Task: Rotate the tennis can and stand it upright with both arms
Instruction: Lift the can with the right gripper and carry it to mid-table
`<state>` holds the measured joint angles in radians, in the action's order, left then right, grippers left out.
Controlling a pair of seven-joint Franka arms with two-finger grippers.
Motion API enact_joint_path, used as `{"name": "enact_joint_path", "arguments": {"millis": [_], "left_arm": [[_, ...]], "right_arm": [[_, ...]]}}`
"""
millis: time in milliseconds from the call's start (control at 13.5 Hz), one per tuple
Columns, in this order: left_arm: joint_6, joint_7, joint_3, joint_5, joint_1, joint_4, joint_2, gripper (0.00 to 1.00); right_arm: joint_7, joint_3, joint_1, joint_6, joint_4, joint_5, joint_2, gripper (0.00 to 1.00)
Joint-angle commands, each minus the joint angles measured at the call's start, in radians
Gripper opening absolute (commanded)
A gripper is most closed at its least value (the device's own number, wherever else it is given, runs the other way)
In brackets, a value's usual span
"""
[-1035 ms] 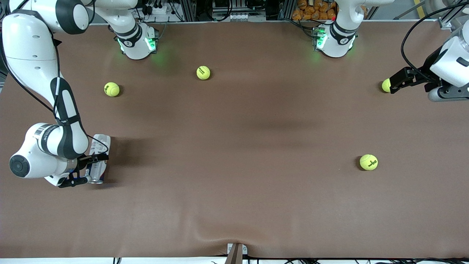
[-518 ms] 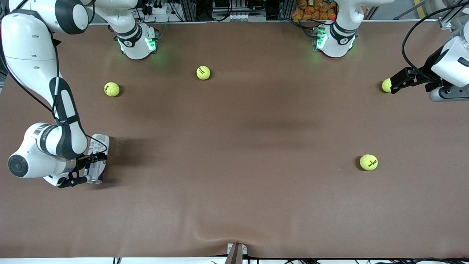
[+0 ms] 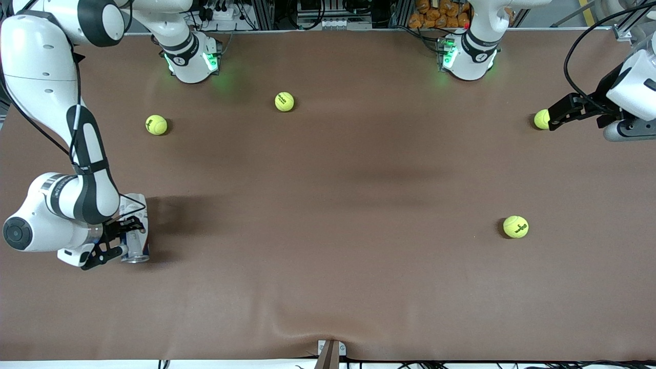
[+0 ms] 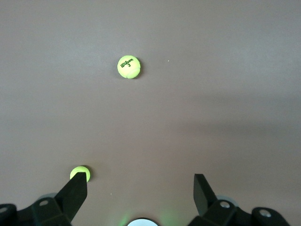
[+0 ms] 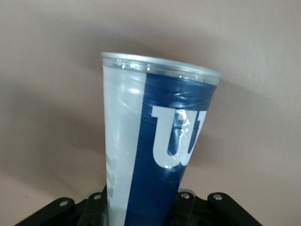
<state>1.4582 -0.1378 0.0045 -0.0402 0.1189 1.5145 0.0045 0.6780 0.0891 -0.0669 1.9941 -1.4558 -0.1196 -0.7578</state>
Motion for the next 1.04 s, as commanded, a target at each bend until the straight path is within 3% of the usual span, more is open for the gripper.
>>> {"name": "enact_joint_path", "arguments": {"millis": [0,222,370,518,739,961], "left_arm": [[-0.010,0.020,0.000,0.020,-0.007,-0.005,-0.009,1.00],[-0.010,0.020,0.000,0.020,-0.005,-0.004,-0.009,1.00],[-0.010,0.020,0.000,0.020,-0.005,-0.005,-0.011,1.00],[-0.010,0.020,-0.001,0.020,-0.004,-0.005,-0.008,1.00],[-0.010,0.020,-0.001,0.020,0.001,-0.005,-0.003,1.00],[-0.012,0.020,-0.003,0.020,0.002,0.003,-0.001,1.00]], "right_arm": [[0.074,0.000,0.067,-0.009,0.054,-0.014,0.012,0.10],[0.161,0.000,0.194,-0.006,0.083,-0.014,0.014,0.12],[0.160,0.001,0.322,0.002,0.106,-0.009,0.017,0.19],[0.150,0.003,0.447,0.029,0.146,-0.006,0.009,0.20],[0.153,0.005,0.611,0.211,0.140,0.014,-0.018,0.21],[0.135,0.008,0.755,0.288,0.140,0.017,-0.049,0.21]]}}
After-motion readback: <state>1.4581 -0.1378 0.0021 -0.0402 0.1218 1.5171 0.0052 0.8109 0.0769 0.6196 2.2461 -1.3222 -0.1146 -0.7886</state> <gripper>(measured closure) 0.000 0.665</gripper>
